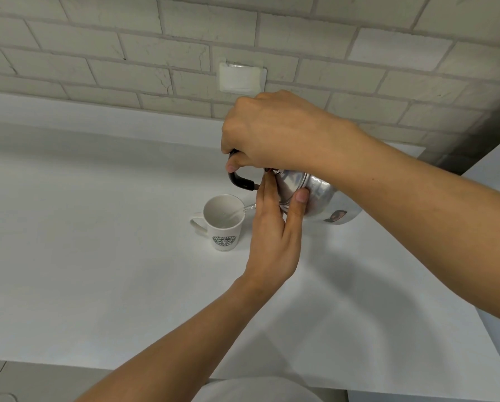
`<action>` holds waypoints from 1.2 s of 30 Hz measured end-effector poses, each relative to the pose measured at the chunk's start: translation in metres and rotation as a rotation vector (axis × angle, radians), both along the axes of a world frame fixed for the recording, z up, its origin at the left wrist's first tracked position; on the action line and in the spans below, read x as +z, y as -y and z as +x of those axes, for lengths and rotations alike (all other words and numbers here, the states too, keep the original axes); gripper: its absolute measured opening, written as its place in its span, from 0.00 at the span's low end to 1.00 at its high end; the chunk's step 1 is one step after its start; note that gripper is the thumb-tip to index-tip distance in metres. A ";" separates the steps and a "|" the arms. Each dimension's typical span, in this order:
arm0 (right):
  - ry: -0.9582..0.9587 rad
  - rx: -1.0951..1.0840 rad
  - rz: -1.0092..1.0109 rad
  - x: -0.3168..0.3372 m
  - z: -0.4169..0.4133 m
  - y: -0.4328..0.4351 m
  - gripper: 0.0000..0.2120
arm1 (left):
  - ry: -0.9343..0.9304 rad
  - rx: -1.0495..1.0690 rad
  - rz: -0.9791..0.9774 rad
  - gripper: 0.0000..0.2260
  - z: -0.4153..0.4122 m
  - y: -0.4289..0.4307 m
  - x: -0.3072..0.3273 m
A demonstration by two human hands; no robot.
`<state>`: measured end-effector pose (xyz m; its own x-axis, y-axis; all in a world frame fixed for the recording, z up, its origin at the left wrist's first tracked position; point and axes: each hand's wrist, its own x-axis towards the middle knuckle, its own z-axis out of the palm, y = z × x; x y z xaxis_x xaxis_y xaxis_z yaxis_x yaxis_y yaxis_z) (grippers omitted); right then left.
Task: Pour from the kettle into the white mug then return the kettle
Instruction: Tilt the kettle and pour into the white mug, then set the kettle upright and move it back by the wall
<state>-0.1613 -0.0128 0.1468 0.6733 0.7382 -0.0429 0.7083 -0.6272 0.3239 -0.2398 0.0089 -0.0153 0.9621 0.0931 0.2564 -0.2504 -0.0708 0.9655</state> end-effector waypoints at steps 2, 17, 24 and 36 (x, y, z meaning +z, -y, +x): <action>-0.003 -0.004 -0.010 0.000 -0.001 -0.001 0.16 | 0.002 0.003 0.010 0.26 0.000 0.000 0.000; 0.031 -0.003 0.010 -0.001 -0.002 0.002 0.17 | 0.000 -0.003 0.061 0.26 -0.002 -0.008 -0.002; -0.021 -0.013 0.260 -0.022 -0.001 0.039 0.19 | -0.041 -0.096 0.185 0.32 -0.002 -0.017 -0.012; 0.074 -0.188 1.045 -0.088 -0.022 0.121 0.15 | -0.014 0.150 0.162 0.10 0.009 -0.028 -0.016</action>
